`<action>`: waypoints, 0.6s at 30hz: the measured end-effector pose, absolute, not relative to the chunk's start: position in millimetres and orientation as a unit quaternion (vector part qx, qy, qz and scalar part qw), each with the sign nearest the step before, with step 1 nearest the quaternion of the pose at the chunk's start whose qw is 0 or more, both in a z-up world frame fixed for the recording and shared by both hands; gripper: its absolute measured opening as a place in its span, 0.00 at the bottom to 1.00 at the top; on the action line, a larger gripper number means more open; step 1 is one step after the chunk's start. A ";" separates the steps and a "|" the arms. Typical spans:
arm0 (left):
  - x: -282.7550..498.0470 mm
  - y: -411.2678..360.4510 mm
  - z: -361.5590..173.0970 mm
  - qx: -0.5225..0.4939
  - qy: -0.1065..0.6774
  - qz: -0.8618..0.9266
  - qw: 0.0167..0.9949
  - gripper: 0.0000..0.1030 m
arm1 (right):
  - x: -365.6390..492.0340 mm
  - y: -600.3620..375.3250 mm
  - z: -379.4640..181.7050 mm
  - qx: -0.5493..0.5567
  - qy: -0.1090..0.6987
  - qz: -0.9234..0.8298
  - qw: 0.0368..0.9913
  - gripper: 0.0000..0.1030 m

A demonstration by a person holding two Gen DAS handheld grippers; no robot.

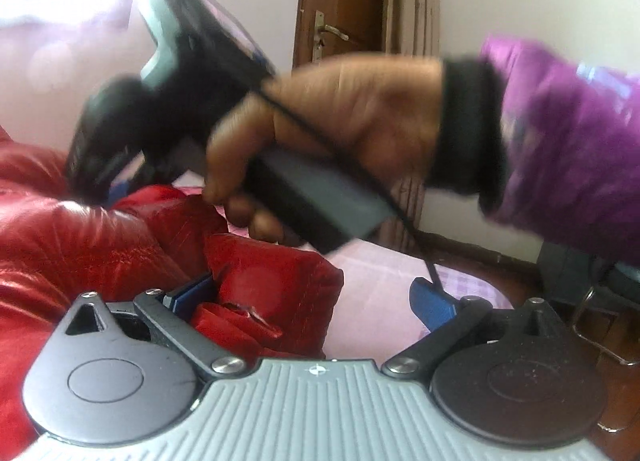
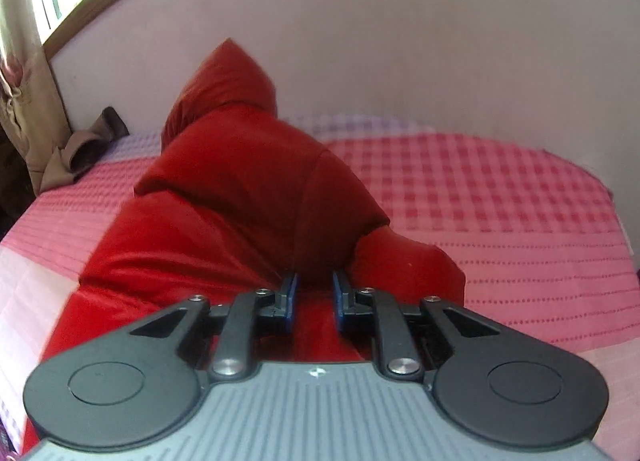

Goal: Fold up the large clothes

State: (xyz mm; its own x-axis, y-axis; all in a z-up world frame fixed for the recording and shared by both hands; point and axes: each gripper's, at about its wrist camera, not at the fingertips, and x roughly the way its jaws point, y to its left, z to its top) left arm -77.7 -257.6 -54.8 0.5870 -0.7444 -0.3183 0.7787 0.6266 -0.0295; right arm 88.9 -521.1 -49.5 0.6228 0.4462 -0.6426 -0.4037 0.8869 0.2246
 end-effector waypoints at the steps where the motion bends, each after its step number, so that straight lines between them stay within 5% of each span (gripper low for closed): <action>1: -79.7 -252.8 -54.2 0.057 0.149 -0.430 0.889 0.95 | 87.6 -521.9 -53.1 0.033 0.362 0.237 0.901 0.15; 6: -91.7 -227.5 -45.8 0.041 0.132 -0.439 0.888 0.82 | 76.1 -535.2 -71.4 0.068 0.328 0.251 0.908 0.15; 18: -76.4 -170.2 -33.8 -0.072 0.104 -0.338 0.933 0.81 | 45.9 -549.2 -104.1 0.093 0.226 0.237 0.940 0.15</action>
